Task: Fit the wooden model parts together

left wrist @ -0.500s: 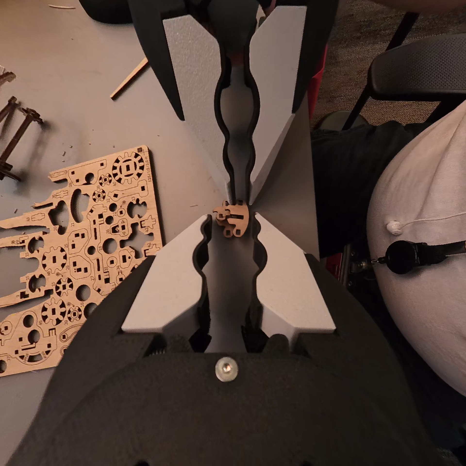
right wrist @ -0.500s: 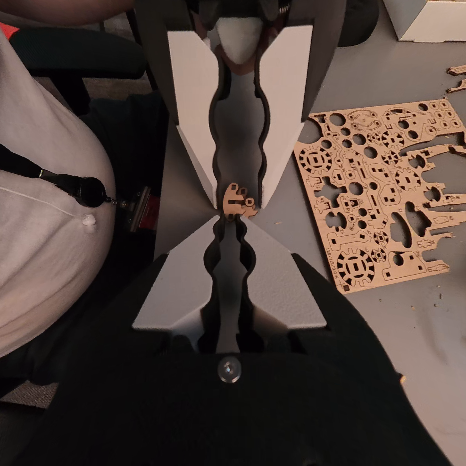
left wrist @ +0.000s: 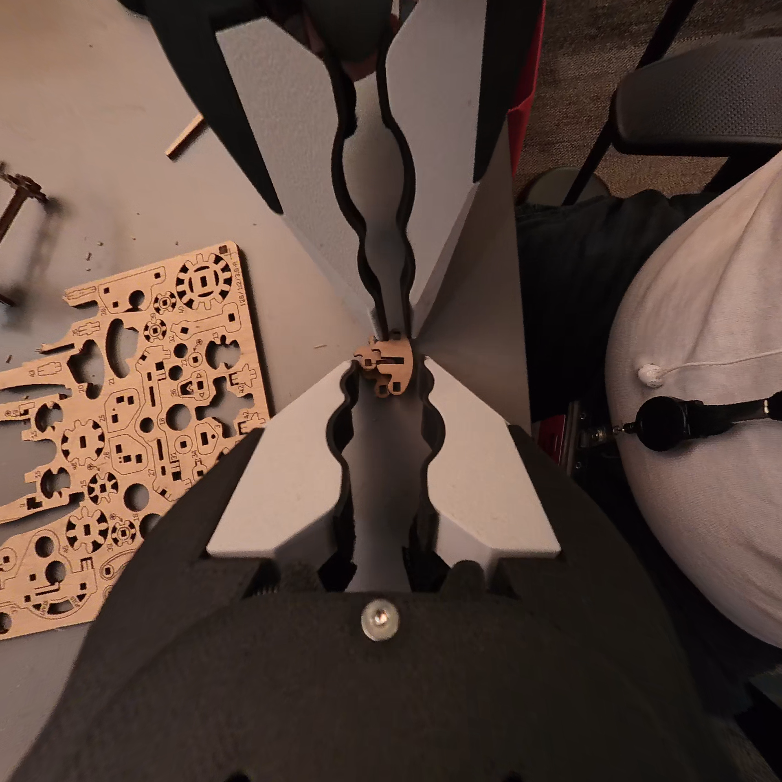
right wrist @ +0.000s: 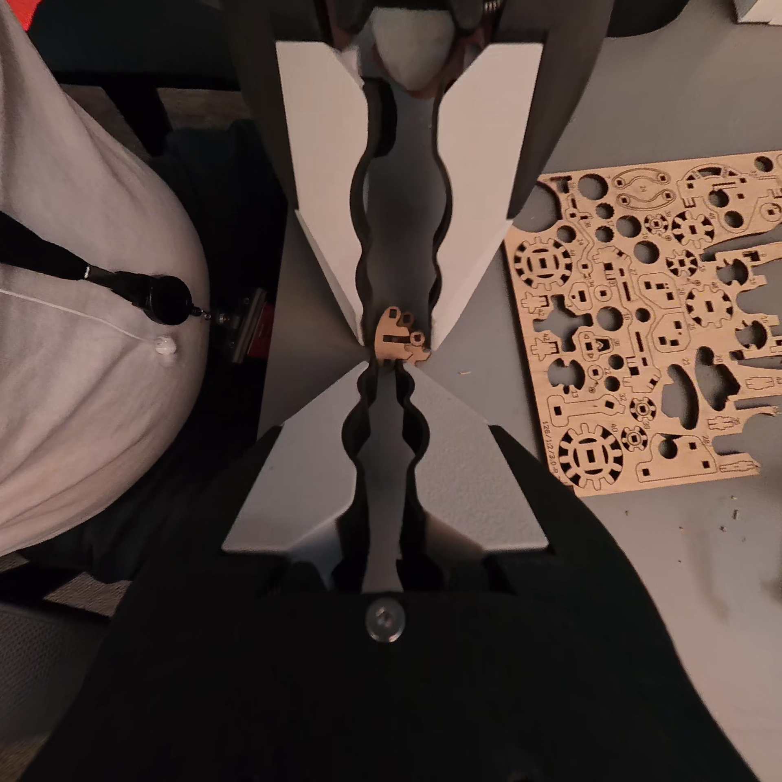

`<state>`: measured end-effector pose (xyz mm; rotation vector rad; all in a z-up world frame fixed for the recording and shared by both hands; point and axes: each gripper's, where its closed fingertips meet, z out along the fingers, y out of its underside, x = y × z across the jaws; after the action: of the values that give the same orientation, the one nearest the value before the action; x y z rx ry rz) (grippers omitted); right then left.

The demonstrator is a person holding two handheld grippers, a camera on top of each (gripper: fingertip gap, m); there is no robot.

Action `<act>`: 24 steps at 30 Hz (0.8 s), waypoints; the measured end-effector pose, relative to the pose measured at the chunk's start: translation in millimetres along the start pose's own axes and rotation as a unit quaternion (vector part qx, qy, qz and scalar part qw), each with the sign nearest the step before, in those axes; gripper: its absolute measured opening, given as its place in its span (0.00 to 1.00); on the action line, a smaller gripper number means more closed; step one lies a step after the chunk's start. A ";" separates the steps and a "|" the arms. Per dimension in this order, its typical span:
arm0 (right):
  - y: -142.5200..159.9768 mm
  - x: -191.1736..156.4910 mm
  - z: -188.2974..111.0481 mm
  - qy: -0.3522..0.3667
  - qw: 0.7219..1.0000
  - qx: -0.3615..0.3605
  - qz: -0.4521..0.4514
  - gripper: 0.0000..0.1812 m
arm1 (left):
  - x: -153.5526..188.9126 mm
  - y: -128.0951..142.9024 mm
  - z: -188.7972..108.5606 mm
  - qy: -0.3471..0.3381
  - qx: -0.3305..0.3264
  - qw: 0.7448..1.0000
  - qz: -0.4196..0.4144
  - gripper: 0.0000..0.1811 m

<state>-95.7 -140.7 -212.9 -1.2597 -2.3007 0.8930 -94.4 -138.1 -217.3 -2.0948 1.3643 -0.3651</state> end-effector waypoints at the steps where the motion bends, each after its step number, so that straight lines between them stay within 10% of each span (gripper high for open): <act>1: -0.3 0.4 0.0 -0.003 1.000 -0.003 0.003 0.04 | 0.4 0.0 0.1 0.003 -0.003 1.000 -0.001 0.14; 24: 3.5 0.7 -1.5 -0.033 0.997 -0.050 0.041 0.04 | -1.7 -1.8 2.5 -0.005 -0.006 1.000 -0.002 0.12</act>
<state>-93.0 -138.1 -214.1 -1.3962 -2.3866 0.8689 -92.6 -135.3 -218.0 -2.1079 1.3599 -0.3486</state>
